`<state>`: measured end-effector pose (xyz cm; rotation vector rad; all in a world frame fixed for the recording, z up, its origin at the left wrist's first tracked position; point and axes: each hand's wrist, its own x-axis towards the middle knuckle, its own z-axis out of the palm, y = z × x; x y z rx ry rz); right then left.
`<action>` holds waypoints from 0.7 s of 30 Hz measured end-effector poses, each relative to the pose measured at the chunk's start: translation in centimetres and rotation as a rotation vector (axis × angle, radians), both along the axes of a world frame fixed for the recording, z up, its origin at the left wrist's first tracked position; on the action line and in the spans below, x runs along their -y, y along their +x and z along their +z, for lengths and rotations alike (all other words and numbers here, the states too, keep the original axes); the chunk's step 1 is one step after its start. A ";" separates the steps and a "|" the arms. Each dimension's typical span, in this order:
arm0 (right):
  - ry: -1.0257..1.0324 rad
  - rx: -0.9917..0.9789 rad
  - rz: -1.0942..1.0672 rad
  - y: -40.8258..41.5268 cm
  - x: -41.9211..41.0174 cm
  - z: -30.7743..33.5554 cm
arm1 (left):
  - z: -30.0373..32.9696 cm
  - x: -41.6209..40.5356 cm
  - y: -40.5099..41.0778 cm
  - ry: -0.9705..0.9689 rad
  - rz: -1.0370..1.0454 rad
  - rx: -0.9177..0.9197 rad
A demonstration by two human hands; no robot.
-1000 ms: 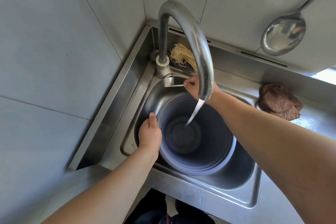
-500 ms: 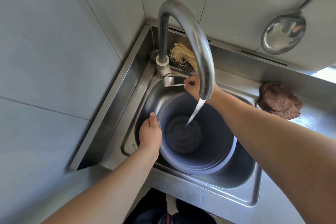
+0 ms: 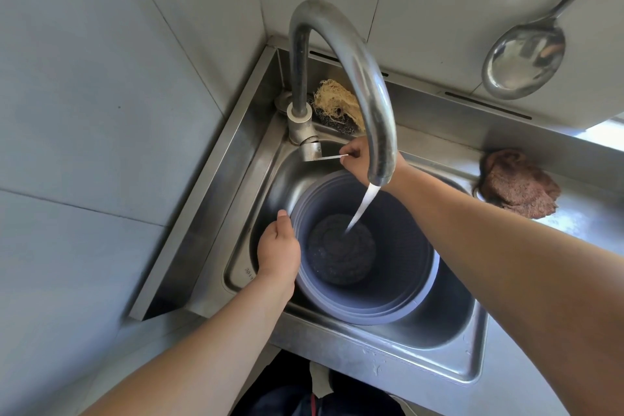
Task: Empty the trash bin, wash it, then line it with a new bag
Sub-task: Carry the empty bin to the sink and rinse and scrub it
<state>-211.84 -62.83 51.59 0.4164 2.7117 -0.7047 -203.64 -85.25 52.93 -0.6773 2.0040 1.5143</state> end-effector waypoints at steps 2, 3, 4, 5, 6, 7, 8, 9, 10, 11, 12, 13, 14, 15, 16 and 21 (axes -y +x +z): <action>-0.005 -0.006 -0.017 -0.1 -0.1 -0.3 | 0.0 0.0 0.0 0.000 0.001 -0.002; 0.002 -0.015 -0.018 0.0 -0.1 -0.5 | 0.1 0.0 0.0 0.004 0.007 -0.005; 0.005 -0.019 -0.016 0.1 -0.1 -0.4 | 0.1 0.0 0.0 0.009 0.014 -0.007; 0.004 -0.024 -0.015 0.1 -0.2 -0.5 | 0.1 0.0 0.0 0.012 0.017 -0.006; 0.004 -0.024 -0.016 0.1 -0.1 -0.4 | 0.1 0.0 0.0 0.014 0.017 -0.003; 0.005 -0.026 -0.016 0.0 -0.2 -0.6 | 0.2 0.0 0.0 0.015 0.016 -0.001; 0.013 -0.021 -0.017 -0.1 -0.1 -0.4 | 0.2 0.0 0.0 0.015 0.015 0.000; 0.018 -0.028 -0.010 -0.3 -0.1 -0.5 | 0.2 0.0 0.0 0.016 0.018 0.000; 0.021 -0.031 -0.006 -0.3 0.0 -0.3 | 0.2 0.0 0.0 0.018 0.021 0.000; 0.018 -0.031 -0.003 -0.4 -0.1 -0.3 | 0.2 0.0 0.0 0.019 0.023 -0.001; 0.012 -0.021 -0.006 -0.4 -0.1 -0.1 | 0.1 0.0 0.0 0.018 0.023 -0.003; 0.005 -0.018 -0.002 -0.4 -0.2 -0.1 | 0.1 0.0 0.0 0.016 0.021 -0.004; 0.007 -0.016 0.001 -0.4 -0.2 0.1 | 0.1 0.0 0.0 0.015 0.018 -0.003; 0.000 -0.018 0.007 -0.5 -0.3 0.1 | 0.1 0.0 0.0 0.015 0.014 -0.002; 0.007 -0.011 0.013 -0.5 -0.3 0.5 | 0.1 0.0 0.0 0.014 0.011 -0.001; 0.020 0.019 0.048 -0.8 -0.2 1.2 | 0.1 0.0 0.0 0.005 0.011 -0.001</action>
